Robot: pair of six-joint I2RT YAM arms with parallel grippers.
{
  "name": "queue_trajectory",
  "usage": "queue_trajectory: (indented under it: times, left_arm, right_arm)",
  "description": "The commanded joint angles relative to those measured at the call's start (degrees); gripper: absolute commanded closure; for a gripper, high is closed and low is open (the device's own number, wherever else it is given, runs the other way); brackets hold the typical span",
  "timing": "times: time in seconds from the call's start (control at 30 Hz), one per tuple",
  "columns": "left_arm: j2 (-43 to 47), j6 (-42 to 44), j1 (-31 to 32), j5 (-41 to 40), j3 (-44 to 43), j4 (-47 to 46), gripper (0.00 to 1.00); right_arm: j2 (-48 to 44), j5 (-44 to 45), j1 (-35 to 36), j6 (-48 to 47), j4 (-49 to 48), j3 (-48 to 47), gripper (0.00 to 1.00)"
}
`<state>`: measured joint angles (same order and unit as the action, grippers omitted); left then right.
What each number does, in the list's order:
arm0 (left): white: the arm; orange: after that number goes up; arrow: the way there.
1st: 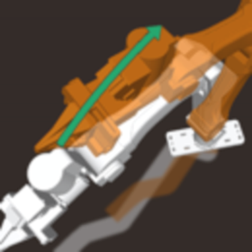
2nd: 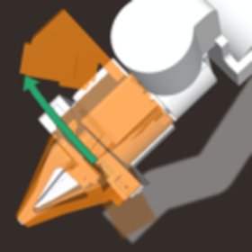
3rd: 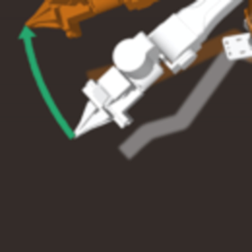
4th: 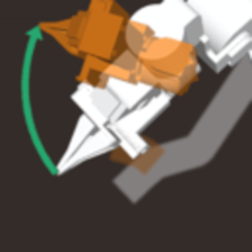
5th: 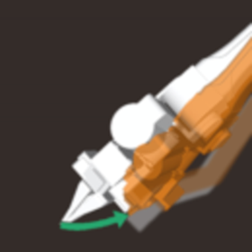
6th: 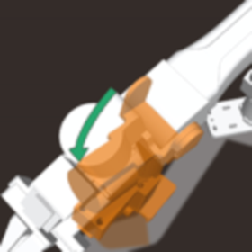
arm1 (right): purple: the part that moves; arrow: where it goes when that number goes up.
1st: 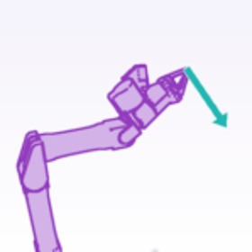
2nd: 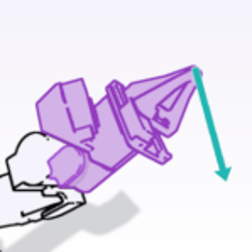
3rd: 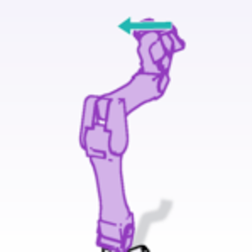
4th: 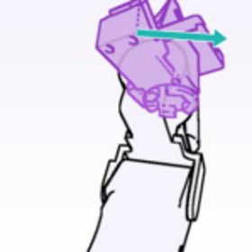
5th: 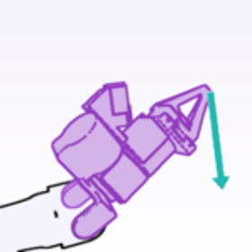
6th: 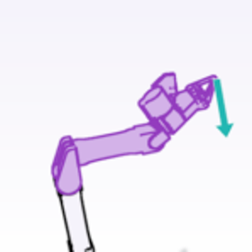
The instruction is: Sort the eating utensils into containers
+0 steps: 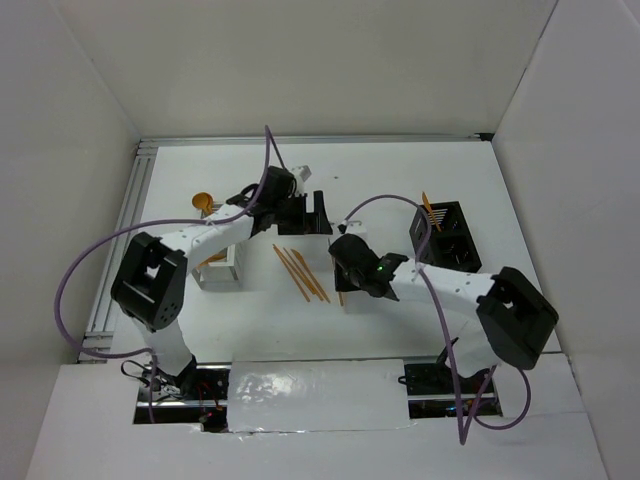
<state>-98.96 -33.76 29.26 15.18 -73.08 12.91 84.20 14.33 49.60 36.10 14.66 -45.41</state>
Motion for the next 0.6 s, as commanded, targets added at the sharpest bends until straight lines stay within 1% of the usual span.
queue_trajectory:
  times: [0.0, 0.13, 0.27, 0.33, 0.37, 0.47, 0.5, 0.57]
  left_arm:
    - [-2.5, -4.1, 1.5, 1.3, -2.7, -3.3, 0.02]
    - [-4.3, -8.3, 2.3, 4.0, -1.5, -7.5, 0.03]
    - [-6.2, -11.3, 3.1, 5.3, -2.4, -8.4, 0.07]
    - [-6.7, -12.1, 3.4, 6.3, -2.8, -9.3, 0.11]
    - [-6.8, -12.9, 3.6, 7.7, -2.6, -9.9, 0.2]
    - [-7.1, -13.5, 4.9, 8.3, -2.9, -11.6, 0.37]
    - [-7.3, -13.7, 5.5, 7.2, -3.1, -11.4, 0.55]
    - [-7.6, -13.9, 6.5, 6.3, -4.1, -10.7, 0.74]
  right_arm:
    - [-4.7, 0.5, -0.8, 0.1, -0.3, -2.1, 1.0]
    - [-8.4, -1.5, -0.9, -0.9, -1.9, -1.5, 1.0]
    - [-11.3, -0.9, -1.3, -0.6, -3.2, -1.0, 1.0]
    - [-12.5, -0.9, -1.5, -0.9, -3.8, -1.0, 1.0]
    - [-12.5, -0.9, -2.1, -1.1, -4.3, -1.0, 1.0]
    - [-11.8, -0.9, -2.5, -1.4, -4.3, -2.0, 1.0]
    - [-11.7, -0.9, -2.6, -1.6, -4.3, -2.1, 1.0]
    - [-11.3, -0.9, -2.9, -1.6, -4.3, -2.1, 1.0]
